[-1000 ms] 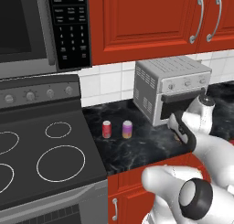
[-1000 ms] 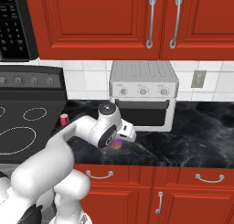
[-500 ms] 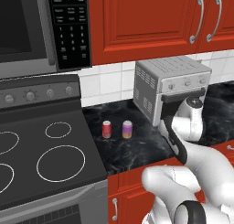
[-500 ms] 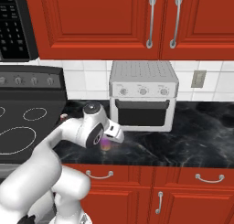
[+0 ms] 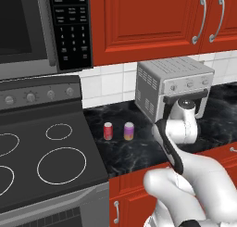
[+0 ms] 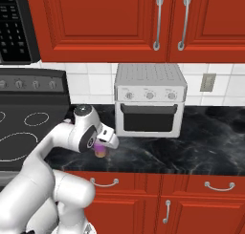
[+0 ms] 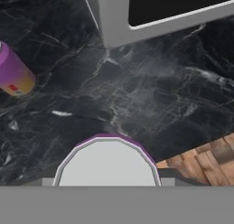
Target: Four empty soda cans are scattered around the kitchen. Gather all the cans and cluster them next to the stove for recycling.
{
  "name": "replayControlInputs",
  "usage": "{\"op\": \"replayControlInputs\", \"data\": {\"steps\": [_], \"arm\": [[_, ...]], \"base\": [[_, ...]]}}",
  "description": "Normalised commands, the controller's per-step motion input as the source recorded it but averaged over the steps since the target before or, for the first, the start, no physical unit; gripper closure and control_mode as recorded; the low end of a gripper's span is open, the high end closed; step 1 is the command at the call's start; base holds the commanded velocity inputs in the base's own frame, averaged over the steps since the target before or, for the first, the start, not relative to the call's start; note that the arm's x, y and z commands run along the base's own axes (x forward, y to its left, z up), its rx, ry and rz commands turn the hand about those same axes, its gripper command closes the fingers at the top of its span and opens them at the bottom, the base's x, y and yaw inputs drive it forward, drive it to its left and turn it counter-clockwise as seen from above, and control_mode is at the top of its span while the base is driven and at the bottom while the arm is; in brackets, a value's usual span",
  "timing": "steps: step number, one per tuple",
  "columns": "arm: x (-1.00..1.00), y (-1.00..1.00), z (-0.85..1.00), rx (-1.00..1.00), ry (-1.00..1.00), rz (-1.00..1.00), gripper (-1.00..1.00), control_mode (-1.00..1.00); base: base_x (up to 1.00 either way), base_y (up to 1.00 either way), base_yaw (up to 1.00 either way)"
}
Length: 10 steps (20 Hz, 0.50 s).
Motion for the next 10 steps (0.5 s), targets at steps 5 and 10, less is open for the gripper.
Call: {"op": "replayControlInputs", "data": {"steps": [5,10], "arm": [[0.00,0.36,0.00,0.00,0.00,0.00,1.00,-1.00],[0.00,0.29,0.00,0.00,0.00,0.00,1.00,-1.00]], "base": [[0.00,0.00,0.00],[0.00,0.00,0.00]]}}
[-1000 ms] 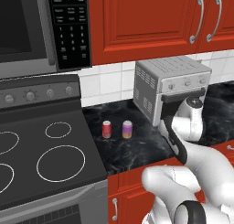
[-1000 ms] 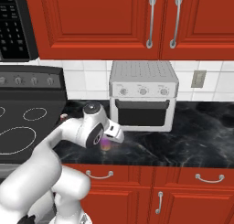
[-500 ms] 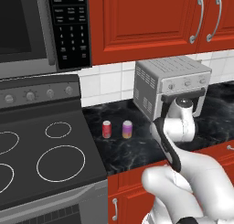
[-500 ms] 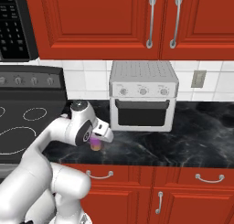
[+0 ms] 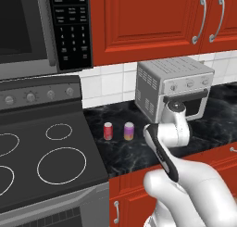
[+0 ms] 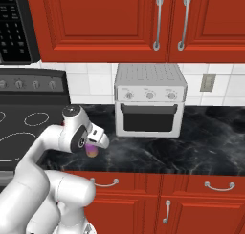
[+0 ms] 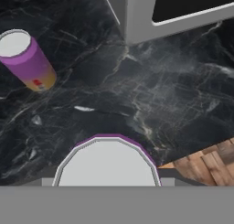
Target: Four empty soda cans are scattered around the kitchen. Gather all the cans and cluster them next to the stove for recycling.
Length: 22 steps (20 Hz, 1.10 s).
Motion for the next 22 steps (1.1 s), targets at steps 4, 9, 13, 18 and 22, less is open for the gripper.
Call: {"op": "replayControlInputs", "data": {"steps": [4,9,13,18,22], "arm": [[0.00,0.24,0.01,0.00,0.01,0.00,1.00,-1.00],[0.00,0.19,0.04,0.01,0.06,0.00,1.00,-1.00],[0.00,0.16,0.01,0.01,0.06,0.00,1.00,-1.00],[0.00,0.18,0.00,0.02,0.03,0.00,1.00,-1.00],[0.00,0.25,0.00,0.03,0.00,0.00,1.00,-1.00]], "base": [[0.00,0.00,0.00],[0.00,0.00,0.00],[0.00,0.00,0.00],[0.00,0.00,0.00],[0.00,0.00,0.00]]}}
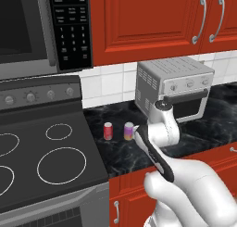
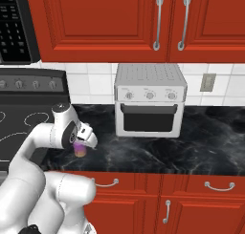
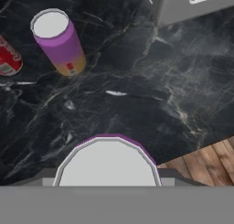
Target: Four empty soda cans are scattered around the kitchen. Gather all the cans and cluster them next to the stove for recycling.
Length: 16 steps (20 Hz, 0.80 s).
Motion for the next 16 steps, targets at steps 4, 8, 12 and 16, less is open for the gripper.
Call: {"op": "replayControlInputs", "data": {"steps": [4,8,12,16], "arm": [[0.00,0.31,0.00,0.03,0.00,0.00,1.00,-1.00],[0.00,0.31,0.00,0.03,0.01,0.00,1.00,-1.00],[0.00,0.33,0.00,0.03,0.03,0.00,1.00,-1.00],[0.01,0.27,-0.02,0.01,0.00,0.00,1.00,-1.00]], "base": [[0.00,0.00,0.00],[0.00,0.00,0.00],[0.00,0.00,0.00],[0.00,0.00,0.00]]}}
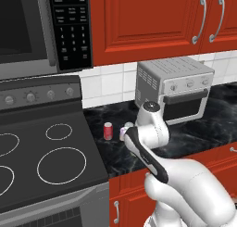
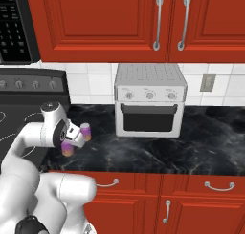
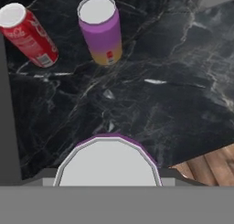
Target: Four empty soda cans are scattered around the kitchen. Gather all the cans and cluster them next to the stove for recycling.
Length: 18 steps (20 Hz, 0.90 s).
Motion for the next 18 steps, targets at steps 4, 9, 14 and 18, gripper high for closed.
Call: {"op": "replayControlInputs", "data": {"steps": [4,9,14,18], "arm": [[0.14,0.30,-0.07,0.00,0.00,0.00,1.00,-1.00],[0.06,0.26,-0.04,0.00,0.00,0.00,1.00,-1.00],[0.11,0.24,-0.07,0.00,0.01,0.00,1.00,-1.00],[0.06,0.21,-0.06,0.00,0.03,0.00,1.00,-1.00]], "base": [[0.00,0.00,0.00],[0.00,0.00,0.00],[0.00,0.00,0.00],[0.00,0.00,0.00]]}}
